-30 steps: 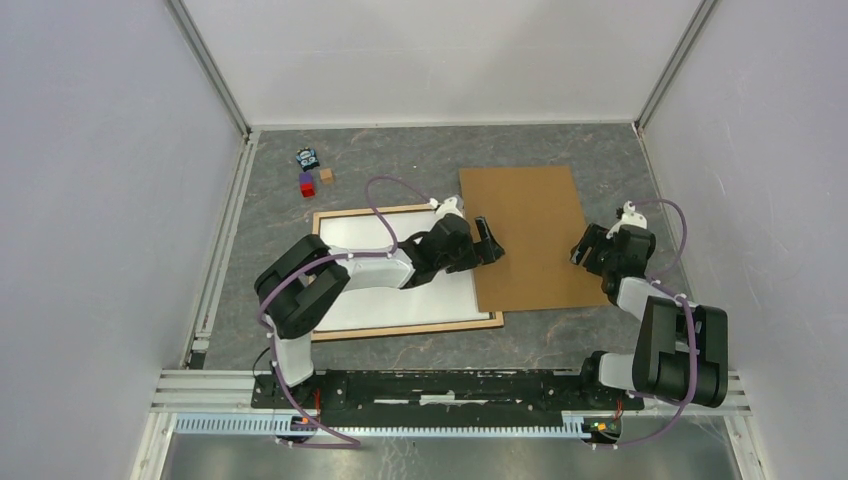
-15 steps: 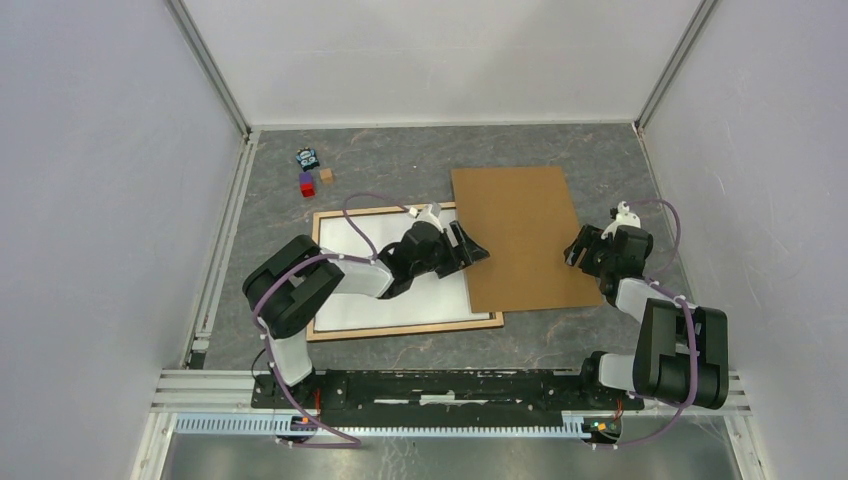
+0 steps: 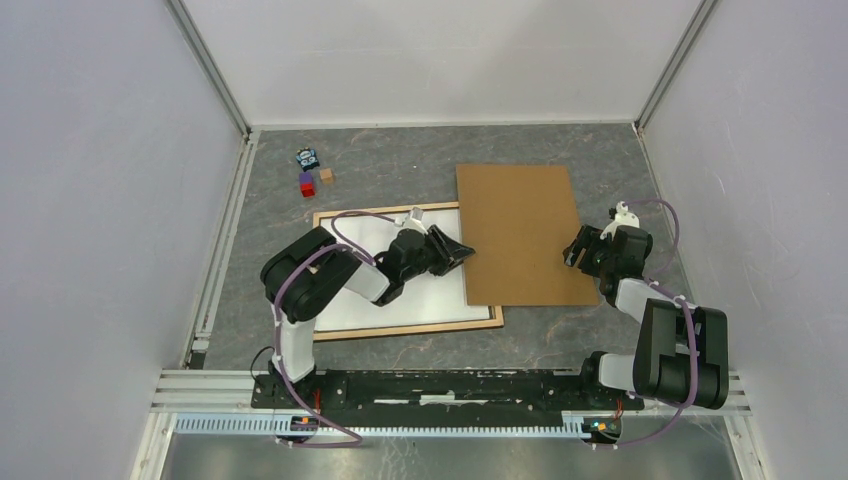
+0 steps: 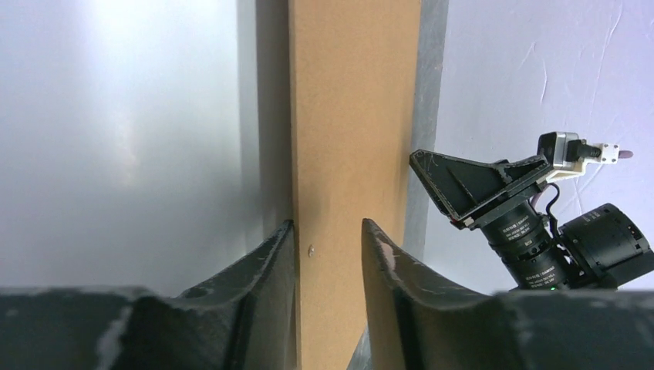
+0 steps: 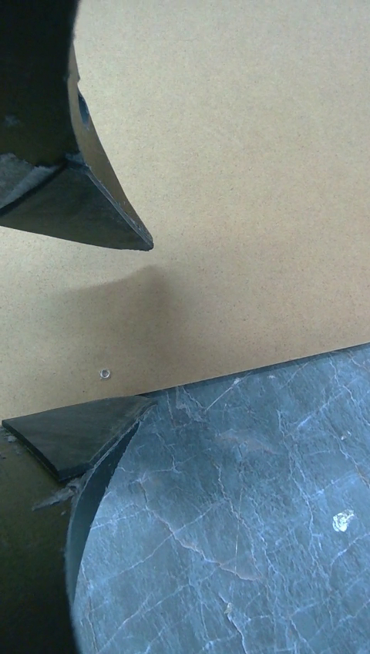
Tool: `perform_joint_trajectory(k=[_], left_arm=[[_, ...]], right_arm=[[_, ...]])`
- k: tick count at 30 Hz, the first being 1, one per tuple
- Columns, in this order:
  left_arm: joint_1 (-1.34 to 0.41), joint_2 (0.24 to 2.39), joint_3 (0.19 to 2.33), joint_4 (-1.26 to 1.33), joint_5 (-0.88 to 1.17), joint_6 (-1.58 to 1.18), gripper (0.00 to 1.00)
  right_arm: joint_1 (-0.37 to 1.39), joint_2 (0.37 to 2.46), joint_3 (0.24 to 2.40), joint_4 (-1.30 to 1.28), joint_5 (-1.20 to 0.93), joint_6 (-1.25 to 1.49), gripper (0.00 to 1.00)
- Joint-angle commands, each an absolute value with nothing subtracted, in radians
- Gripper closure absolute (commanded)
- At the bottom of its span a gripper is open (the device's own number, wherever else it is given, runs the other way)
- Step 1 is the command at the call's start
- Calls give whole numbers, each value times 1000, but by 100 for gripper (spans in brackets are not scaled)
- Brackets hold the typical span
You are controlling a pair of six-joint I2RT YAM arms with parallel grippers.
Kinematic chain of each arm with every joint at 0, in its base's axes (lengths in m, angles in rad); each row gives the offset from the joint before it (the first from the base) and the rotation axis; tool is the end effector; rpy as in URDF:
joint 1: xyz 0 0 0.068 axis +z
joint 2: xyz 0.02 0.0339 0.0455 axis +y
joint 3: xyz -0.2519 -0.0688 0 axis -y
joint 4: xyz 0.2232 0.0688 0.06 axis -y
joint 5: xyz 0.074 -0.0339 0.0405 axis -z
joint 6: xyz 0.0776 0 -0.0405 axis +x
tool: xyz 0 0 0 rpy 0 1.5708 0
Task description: Put the photo into the frame
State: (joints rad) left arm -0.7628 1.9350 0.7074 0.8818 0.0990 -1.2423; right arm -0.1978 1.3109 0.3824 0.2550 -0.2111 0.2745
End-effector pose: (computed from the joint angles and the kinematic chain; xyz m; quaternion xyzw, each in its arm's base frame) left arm 0.2720 -0.2706 0.1076 -0.1664 0.8006 -0.5058 0.2749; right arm 0.2524 -0.0340 0.1207 0.1652 0.8818 0.1114 0.4274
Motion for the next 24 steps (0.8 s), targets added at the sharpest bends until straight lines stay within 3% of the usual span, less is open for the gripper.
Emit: perform_joint_trajectory(k=[1,9,12,18,21,24], left_arm=[[-752,1974,723,1061,163,-1331,60],[-740,2000,752,1062,185,-1329,67],[-724,1995,738,1028,168,-1359,50],[-695,1948,740,880,138,-1309,25],[-675,1944,762,862,140,-1295,23],[-649,1983,808,854,168,-1297,34]], right_arm=[[-181,1348,338,146,-288,293,25],[-181,1346,336,146,-289,291,25],[-181,1340,337,140,-279,288,25],[-181,1337,348,130,-272,283,25],[-180,1342,350,133,-271,284,25],[-181,1349,351,137,-270,285,25]])
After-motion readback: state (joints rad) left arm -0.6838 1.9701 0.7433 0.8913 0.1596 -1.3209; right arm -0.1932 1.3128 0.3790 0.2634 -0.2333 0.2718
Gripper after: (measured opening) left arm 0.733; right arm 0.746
